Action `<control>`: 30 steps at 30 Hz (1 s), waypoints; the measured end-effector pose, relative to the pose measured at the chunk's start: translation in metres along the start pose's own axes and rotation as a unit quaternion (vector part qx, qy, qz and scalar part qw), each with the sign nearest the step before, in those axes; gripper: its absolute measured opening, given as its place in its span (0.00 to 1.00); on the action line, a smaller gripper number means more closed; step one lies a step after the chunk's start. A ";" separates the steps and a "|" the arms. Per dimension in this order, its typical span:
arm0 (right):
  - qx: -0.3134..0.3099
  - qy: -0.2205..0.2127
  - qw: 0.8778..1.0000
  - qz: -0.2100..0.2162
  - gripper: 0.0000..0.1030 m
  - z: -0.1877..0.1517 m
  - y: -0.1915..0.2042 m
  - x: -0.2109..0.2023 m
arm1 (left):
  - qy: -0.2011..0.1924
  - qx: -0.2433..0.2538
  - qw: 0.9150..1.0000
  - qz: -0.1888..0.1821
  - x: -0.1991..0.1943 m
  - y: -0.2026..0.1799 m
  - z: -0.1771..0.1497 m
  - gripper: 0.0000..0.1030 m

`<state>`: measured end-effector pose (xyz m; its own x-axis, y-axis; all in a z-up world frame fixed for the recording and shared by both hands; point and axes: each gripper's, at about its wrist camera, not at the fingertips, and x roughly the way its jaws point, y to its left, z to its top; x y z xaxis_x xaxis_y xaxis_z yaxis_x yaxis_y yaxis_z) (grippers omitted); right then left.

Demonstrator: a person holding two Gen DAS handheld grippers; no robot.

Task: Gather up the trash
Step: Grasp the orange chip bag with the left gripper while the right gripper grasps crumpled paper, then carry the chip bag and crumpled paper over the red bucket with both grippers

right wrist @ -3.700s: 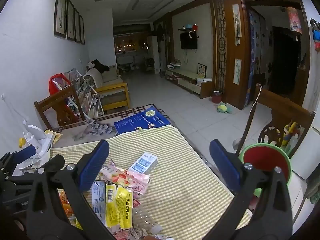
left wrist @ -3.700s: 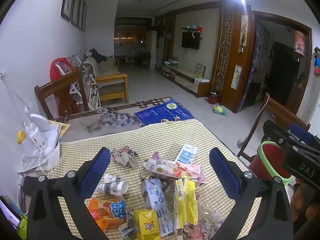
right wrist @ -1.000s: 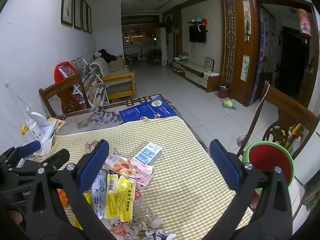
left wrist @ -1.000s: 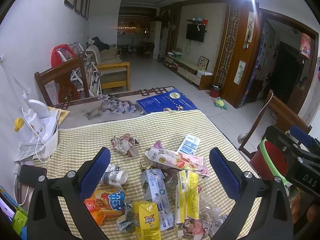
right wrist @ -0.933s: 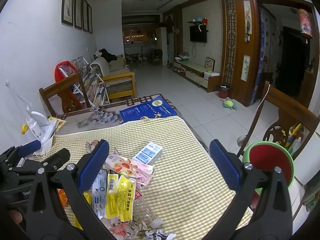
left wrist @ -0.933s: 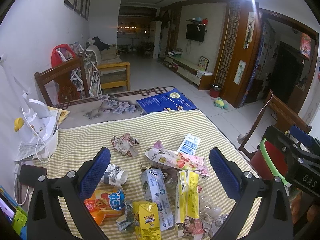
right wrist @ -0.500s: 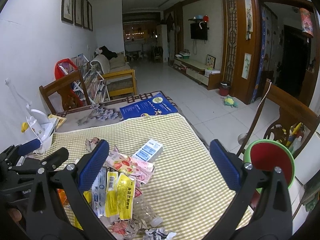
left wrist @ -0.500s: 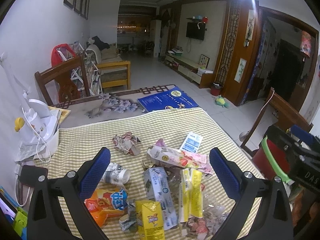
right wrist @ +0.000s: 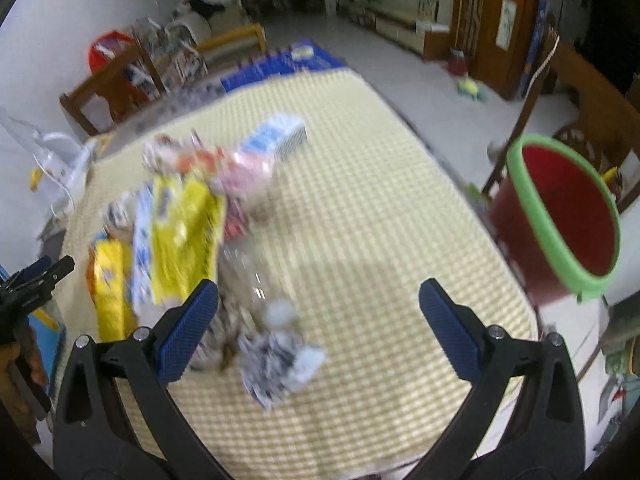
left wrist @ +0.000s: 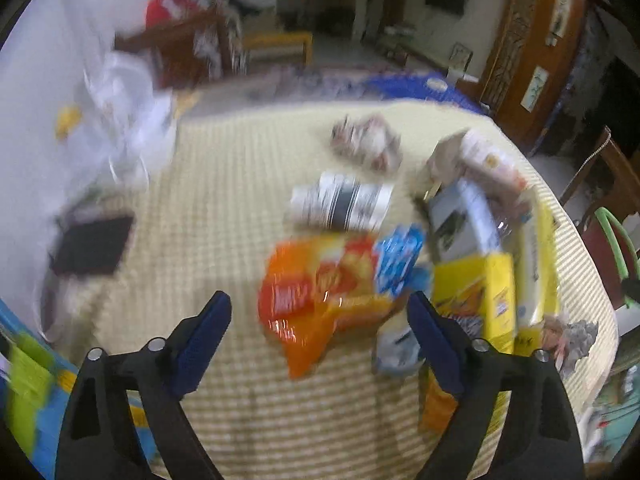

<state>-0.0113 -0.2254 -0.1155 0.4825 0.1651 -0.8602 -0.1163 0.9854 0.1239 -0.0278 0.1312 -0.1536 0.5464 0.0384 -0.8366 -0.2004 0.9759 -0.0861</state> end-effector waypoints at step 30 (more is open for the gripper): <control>-0.007 0.081 0.996 0.031 0.96 -0.022 0.006 0.039 | -0.048 -0.013 0.998 -0.026 0.002 -0.008 0.040 0.69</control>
<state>-0.0122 -0.2135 -0.1592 0.3273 0.2150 -0.9201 -0.1533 0.9729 0.1728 0.0073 0.1323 -0.1325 0.6316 0.0094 -0.7753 -0.1900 0.9713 -0.1430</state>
